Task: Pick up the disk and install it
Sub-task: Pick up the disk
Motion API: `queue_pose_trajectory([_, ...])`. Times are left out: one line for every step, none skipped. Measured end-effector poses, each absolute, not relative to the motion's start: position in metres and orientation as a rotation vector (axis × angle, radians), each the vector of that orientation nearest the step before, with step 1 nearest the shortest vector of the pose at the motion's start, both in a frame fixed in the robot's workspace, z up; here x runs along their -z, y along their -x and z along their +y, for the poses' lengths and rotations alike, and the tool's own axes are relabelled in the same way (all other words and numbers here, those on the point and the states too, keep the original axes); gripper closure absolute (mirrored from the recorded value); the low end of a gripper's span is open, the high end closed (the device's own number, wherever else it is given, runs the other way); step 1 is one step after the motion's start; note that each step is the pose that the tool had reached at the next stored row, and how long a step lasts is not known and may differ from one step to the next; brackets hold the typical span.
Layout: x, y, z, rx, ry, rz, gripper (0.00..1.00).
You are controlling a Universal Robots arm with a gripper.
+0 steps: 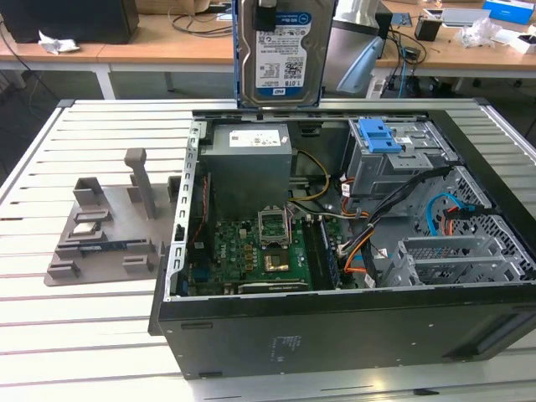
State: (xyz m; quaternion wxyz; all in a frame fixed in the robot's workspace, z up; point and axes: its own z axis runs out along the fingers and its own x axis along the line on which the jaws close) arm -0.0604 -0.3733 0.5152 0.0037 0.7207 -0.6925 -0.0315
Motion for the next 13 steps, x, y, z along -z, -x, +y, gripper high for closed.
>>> queue_pose_trajectory([-0.515, 0.060, -0.374, 0.099, -2.259, -2.170, 0.64])
queue_pose_trajectory([-0.515, 0.060, -0.375, 0.099, -2.259, -2.170, 0.64])
queue_pose_trajectory([-0.515, 0.059, -0.376, 0.099, -2.259, -2.170, 0.64])
queue_pose_trajectory([-0.515, 0.059, -0.377, 0.099, -2.259, -2.170, 0.64])
queue_pose_trajectory([-0.515, 0.058, -0.378, 0.099, -2.259, -2.170, 0.64])
queue_pose_trajectory([-0.515, 0.057, -0.379, 0.099, -2.259, -2.170, 0.64])
queue_pose_trajectory([-0.515, 0.057, -0.380, 0.099, -2.259, -2.170, 0.64])
queue_pose_trajectory([-0.515, 0.057, -0.380, 0.098, -2.259, -2.170, 0.64])
queue_pose_trajectory([-0.515, 0.056, -0.381, 0.099, -2.259, -2.170, 0.64])
queue_pose_trajectory([-0.515, 0.056, -0.382, 0.099, -2.259, -2.170, 0.64])
queue_pose_trajectory([-0.515, 0.056, -0.383, 0.099, -2.259, -2.170, 0.64])
queue_pose_trajectory([-0.515, 0.055, -0.383, 0.099, -2.259, -2.170, 0.64])
queue_pose_trajectory([-0.515, 0.055, -0.384, 0.099, -2.259, -2.170, 0.64])
